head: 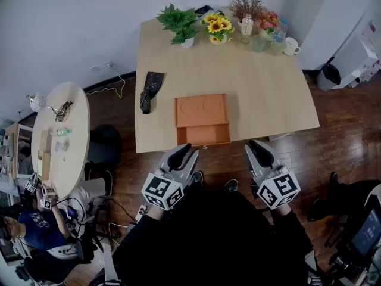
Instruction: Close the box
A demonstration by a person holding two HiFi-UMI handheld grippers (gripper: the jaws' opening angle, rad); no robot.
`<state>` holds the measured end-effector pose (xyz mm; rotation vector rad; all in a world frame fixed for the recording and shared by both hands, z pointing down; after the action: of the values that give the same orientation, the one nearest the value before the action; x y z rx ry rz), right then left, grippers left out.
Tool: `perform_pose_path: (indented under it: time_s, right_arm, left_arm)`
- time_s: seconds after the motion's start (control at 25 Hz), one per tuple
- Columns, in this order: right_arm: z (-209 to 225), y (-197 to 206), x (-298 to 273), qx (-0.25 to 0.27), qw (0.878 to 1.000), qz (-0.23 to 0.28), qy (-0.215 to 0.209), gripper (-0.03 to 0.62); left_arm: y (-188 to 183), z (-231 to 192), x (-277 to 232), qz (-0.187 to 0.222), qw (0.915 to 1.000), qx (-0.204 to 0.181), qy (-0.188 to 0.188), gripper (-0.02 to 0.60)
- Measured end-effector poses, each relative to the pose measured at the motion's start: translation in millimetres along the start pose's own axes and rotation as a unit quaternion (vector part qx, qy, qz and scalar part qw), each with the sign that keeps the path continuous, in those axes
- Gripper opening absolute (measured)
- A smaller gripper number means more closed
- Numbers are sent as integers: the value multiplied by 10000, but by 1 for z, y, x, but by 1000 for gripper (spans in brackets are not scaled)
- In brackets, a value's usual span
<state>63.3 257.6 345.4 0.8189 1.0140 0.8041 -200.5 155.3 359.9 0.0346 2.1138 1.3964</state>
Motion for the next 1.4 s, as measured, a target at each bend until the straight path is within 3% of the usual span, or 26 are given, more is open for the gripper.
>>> perform_pose_path:
  time_s: [0.16, 0.28, 0.48, 0.56, 0.64, 0.72, 0.76, 0.84, 0.96, 1.04, 1.12, 1.2, 1.4]
  right_arm:
    - [37, -2, -36, 200, 9993, -326, -19, 58]
    - [69, 3, -81, 261, 9964, -786, 201, 58]
    - [116, 4, -187, 406, 9747, -2093, 668, 62]
    - [122, -7, -226, 1012, 9613, -2432, 804, 77]
    - [114, -22, -260, 2137, 9372, -2688, 605, 72]
    - [99, -34, -288, 3129, 9031, -2942, 16, 2]
    - [93, -37, -301, 3456, 8862, -3067, -320, 2]
    - [87, -36, -322, 3843, 8591, -3253, -912, 2]
    - [80, -30, -345, 4258, 8272, -3374, -1436, 1]
    - [76, -19, -352, 4556, 8027, -3456, -1694, 0]
    - [75, -7, -355, 4765, 7827, -3509, -1928, 0]
    - [77, -1, -356, 4841, 7795, -3403, -2055, 0]
    - [82, -1, -355, 4636, 7966, -3125, -2297, 0]
  left_arm:
    - [-1, -37, -29, -166, 9992, -151, -335, 84]
    - [-1, -83, -47, -418, 9966, -188, -685, 84]
    - [9, -155, -62, -831, 9901, 304, -1094, 84]
    - [20, -161, -62, -967, 9888, 642, -939, 84]
    - [36, -153, -61, -1100, 9867, 976, -689, 84]
    - [53, -136, -61, -1270, 9833, 1230, -436, 84]
    - [63, -125, -63, -1374, 9811, 1328, -293, 84]
    - [82, -105, -73, -1654, 9762, 1401, 25, 84]
    - [109, -85, -91, -2132, 9679, 1300, 267, 84]
    - [125, -74, -102, -2290, 9618, 1491, 134, 84]
    - [134, -65, -115, -2361, 9566, 1691, -245, 84]
    - [135, -63, -128, -2402, 9540, 1664, -663, 85]
    - [131, -56, -159, -2568, 9477, 1532, -1118, 86]
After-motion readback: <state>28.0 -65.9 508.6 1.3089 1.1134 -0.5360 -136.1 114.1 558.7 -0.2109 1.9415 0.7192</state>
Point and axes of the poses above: the fingertips, and each gripper's own axes: x backward along the fingers, z to its right, y out of its underside, the point moved 10 cm from there along x, backward along the fingers, and after that the axes turned 12 degrees about -z, right-handed, at the moved point
